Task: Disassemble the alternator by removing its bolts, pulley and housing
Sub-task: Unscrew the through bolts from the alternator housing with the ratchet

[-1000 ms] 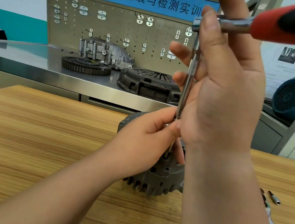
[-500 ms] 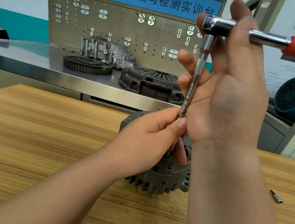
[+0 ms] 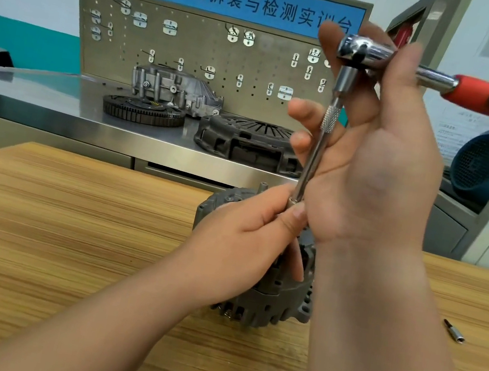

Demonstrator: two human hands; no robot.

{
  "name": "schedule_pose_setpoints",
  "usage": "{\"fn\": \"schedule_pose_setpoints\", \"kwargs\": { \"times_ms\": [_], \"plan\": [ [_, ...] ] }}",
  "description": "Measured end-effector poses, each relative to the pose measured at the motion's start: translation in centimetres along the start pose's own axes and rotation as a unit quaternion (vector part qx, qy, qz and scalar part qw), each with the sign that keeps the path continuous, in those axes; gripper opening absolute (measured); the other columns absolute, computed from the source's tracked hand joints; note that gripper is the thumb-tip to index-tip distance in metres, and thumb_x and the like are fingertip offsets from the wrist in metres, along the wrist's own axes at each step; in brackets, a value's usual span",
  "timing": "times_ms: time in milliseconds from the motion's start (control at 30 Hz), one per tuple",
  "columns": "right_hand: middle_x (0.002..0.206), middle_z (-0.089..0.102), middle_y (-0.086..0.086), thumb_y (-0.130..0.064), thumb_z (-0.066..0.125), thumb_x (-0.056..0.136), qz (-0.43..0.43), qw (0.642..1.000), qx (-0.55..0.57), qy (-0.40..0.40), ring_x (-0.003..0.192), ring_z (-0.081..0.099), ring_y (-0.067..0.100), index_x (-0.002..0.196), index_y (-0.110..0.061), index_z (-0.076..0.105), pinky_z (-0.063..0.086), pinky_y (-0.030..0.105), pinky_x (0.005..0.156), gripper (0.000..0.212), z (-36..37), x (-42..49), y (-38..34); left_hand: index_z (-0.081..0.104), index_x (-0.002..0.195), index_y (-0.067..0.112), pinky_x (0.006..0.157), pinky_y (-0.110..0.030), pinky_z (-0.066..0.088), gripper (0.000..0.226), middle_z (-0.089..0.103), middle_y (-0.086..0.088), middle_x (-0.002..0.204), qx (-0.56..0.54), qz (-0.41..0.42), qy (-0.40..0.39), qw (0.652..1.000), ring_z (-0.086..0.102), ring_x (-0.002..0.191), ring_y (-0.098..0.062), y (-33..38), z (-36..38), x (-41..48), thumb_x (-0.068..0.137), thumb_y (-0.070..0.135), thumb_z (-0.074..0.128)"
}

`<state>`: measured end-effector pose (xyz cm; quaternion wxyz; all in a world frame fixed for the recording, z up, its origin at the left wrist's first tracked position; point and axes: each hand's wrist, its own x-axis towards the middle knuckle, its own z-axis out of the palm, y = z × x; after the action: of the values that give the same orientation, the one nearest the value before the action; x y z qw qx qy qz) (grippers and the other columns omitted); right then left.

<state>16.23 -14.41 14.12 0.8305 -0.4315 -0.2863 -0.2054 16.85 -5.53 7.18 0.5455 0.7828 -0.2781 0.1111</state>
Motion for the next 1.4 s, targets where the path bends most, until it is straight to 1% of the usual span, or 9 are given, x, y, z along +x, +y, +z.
{"fn": "schedule_pose_setpoints", "kwargs": {
  "times_ms": [133,233,367,467,600,700,900,1000,1400],
  "plan": [
    [0.119,0.065,0.012,-0.026,0.041,0.103,-0.04,0.999,-0.037,-0.002,0.058,0.064,0.016,0.112,-0.019,0.057,0.04,0.021,0.046,0.02,0.21,-0.25,0.3,0.059,0.104,0.047,0.091,-0.036,0.05,0.024,0.073,0.014,0.096,-0.018,-0.003,-0.006,1.0,0.064,0.095,-0.003,-0.08,-0.34,0.06,0.092,0.049,0.039],
    [0.107,0.061,0.004,-0.015,0.048,0.1,-0.103,0.992,-0.072,-0.017,0.066,0.066,0.018,0.112,-0.019,0.058,0.042,0.019,0.048,0.016,0.39,-0.43,0.47,0.064,0.101,0.03,0.085,-0.048,0.053,0.025,0.074,0.004,0.086,-0.013,-0.015,-0.019,1.0,0.067,0.086,-0.016,0.11,-0.47,0.14,0.1,0.039,0.041],
    [0.117,0.062,0.01,-0.011,0.052,0.097,-0.129,0.987,-0.091,-0.013,0.069,0.065,0.017,0.109,-0.02,0.059,0.043,0.019,0.049,0.016,0.37,-0.39,0.41,0.065,0.099,0.022,0.08,-0.056,0.052,0.027,0.074,0.002,0.083,0.001,-0.013,-0.019,1.0,0.063,0.084,-0.034,0.22,-0.32,0.28,0.1,0.037,0.042],
    [0.112,0.064,0.001,-0.015,0.047,0.101,-0.107,0.992,-0.063,-0.002,0.065,0.066,0.017,0.112,-0.019,0.059,0.042,0.019,0.047,0.017,0.27,-0.35,0.32,0.064,0.096,0.022,0.077,-0.054,0.052,0.035,0.071,0.009,0.076,0.006,-0.001,-0.011,1.0,0.062,0.078,-0.027,0.11,-0.25,0.16,0.095,0.049,0.042],
    [0.131,0.061,0.005,-0.027,0.037,0.104,-0.047,0.999,-0.015,0.01,0.059,0.066,0.016,0.118,-0.017,0.056,0.04,0.019,0.045,0.025,-0.1,-0.06,0.26,0.062,0.094,0.031,0.081,-0.053,0.052,0.031,0.069,0.014,0.077,0.006,0.0,-0.015,1.0,0.063,0.079,-0.017,0.01,-0.31,0.05,0.091,0.051,0.039],
    [0.119,0.068,0.007,-0.033,0.034,0.104,-0.02,1.0,0.002,0.012,0.054,0.064,0.018,0.111,-0.018,0.055,0.04,0.021,0.046,0.027,-0.44,0.17,0.24,0.063,0.1,0.021,0.084,-0.054,0.05,0.036,0.071,0.013,0.084,0.009,0.0,-0.025,1.0,0.064,0.087,-0.021,0.08,-0.45,0.07,0.092,0.046,0.039],
    [0.107,0.064,0.002,-0.021,0.044,0.102,-0.114,0.989,-0.09,0.015,0.06,0.066,0.017,0.123,-0.015,0.056,0.042,0.019,0.045,0.024,0.01,-0.24,0.76,0.063,0.103,0.015,0.08,-0.057,0.052,0.03,0.074,0.007,0.088,0.033,-0.021,-0.017,0.999,0.064,0.09,-0.036,0.13,-0.29,0.23,0.1,0.037,0.042],
    [0.12,0.061,0.008,-0.014,0.05,0.098,-0.156,0.982,-0.11,0.002,0.067,0.067,0.019,0.127,-0.012,0.056,0.043,0.019,0.047,0.03,0.23,-0.26,0.84,0.063,0.096,0.017,0.079,-0.056,0.053,0.024,0.073,0.01,0.084,0.031,-0.024,-0.009,0.999,0.065,0.087,-0.036,-0.03,-0.11,0.28,0.099,0.032,0.045],
    [0.127,0.063,0.008,-0.03,0.035,0.105,-0.046,0.998,-0.033,0.002,0.056,0.065,0.016,0.13,-0.018,0.049,0.041,0.02,0.044,0.031,0.06,-0.22,0.63,0.063,0.092,0.022,0.082,-0.054,0.052,0.034,0.073,0.01,0.085,0.006,-0.008,0.006,1.0,0.066,0.086,-0.022,-0.39,-0.03,0.15,0.088,0.047,0.041]
  ]
}}
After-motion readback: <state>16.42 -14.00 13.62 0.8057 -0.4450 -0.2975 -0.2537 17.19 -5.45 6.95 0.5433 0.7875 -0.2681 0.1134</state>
